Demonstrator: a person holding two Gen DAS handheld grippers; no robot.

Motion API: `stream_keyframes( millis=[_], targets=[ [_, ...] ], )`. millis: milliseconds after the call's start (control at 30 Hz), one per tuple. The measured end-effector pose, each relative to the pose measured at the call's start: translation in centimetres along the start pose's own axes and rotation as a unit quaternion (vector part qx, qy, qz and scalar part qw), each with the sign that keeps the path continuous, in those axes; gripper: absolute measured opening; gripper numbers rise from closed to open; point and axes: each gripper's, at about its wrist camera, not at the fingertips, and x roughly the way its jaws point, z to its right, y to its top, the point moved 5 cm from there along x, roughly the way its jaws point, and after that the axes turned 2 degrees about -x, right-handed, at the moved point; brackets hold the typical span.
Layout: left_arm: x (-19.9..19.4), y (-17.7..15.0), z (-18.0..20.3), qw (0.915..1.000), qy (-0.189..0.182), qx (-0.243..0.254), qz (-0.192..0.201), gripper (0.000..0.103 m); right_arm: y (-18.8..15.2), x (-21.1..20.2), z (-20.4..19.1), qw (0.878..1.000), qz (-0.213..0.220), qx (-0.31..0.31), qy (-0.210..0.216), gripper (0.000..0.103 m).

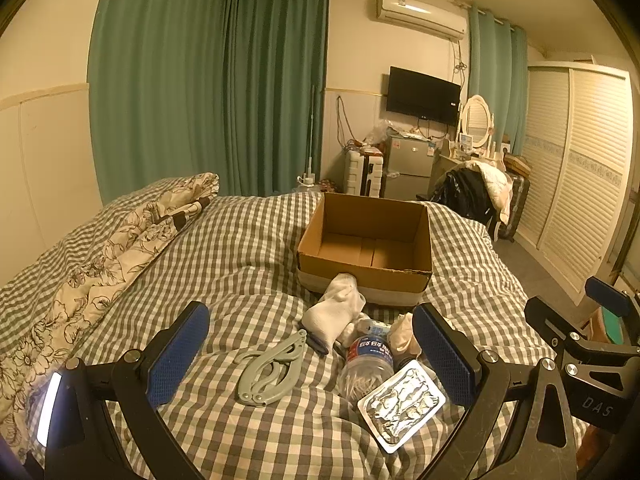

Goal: Organize objects
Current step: 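Move both grippers toward the items lying in front of the box, then grasp the pale green clip hanger with the left gripper while the right grasps the lace cloth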

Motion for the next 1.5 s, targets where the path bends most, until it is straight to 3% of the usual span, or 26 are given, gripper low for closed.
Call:
stream_keyframes(
  millis=[300,533,800,1067,1167,1333,1433,1500],
  targets=[
    [1.0,0.7,-1.7,0.9998,0.019,-0.007,-0.009,0.103,1.3,0.6,-0.4,1.000,0.010,-0.016,0.014,0.103],
    [3.4,0.2,-3.9,0.9982,0.041,-0.019,-0.039,0.103,1.6,2.5,-0.6,0.999,-0.002,-0.027,0.031,0.103],
    [8.1,-2.8,-4.5,0.9928,0.043,-0.015,-0.111,0.100,-0.8,6.9,-1.0,0.997,-0.051,-0.034,0.048,0.103],
    [13.0,-6.8,-4.2,0.9795,0.052,0.005,-0.195,0.100,-2.9,11.7,-0.2,0.993,-0.104,-0.031,0.053,0.103],
    [14.3,-8.0,-4.3,0.9737,0.053,0.009,-0.221,0.091,-3.5,13.7,-0.7,0.990,-0.122,-0.036,0.061,0.103],
    [15.1,-8.1,-3.9,0.9716,0.055,0.030,-0.228,0.068,-4.2,17.0,-2.6,0.982,-0.155,-0.054,0.090,0.103],
    [15.0,-7.9,-4.0,0.9730,0.048,0.028,-0.224,0.067,-4.7,19.1,-3.7,0.976,-0.181,-0.065,0.102,0.097],
    [14.9,-7.7,-3.9,0.9740,0.043,0.027,-0.221,0.067,-5.4,20.4,-4.4,0.970,-0.204,-0.068,0.115,0.085]
  ],
)
